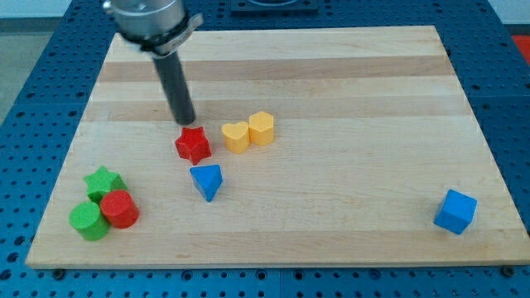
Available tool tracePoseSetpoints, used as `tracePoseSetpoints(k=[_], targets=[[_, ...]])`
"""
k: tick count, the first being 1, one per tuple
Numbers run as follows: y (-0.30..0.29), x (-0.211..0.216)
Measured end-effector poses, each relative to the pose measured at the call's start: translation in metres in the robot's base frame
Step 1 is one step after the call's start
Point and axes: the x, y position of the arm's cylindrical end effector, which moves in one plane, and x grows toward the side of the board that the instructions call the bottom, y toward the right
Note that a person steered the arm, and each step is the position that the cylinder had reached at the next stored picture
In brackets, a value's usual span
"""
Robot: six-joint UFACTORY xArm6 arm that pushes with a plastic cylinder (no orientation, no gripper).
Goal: Push the red star closer towards the group of blocks
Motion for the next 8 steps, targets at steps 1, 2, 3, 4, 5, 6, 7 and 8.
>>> tracePoseSetpoints(k=[1,2,3,4,5,6,7,8], targets=[[0.022,-0.014],[0.036,0.021],[0.035,0.041],[0.032,0.059],[0.029,0.073],[0.022,0.081],[0.016,0.09],[0.011,0.091]])
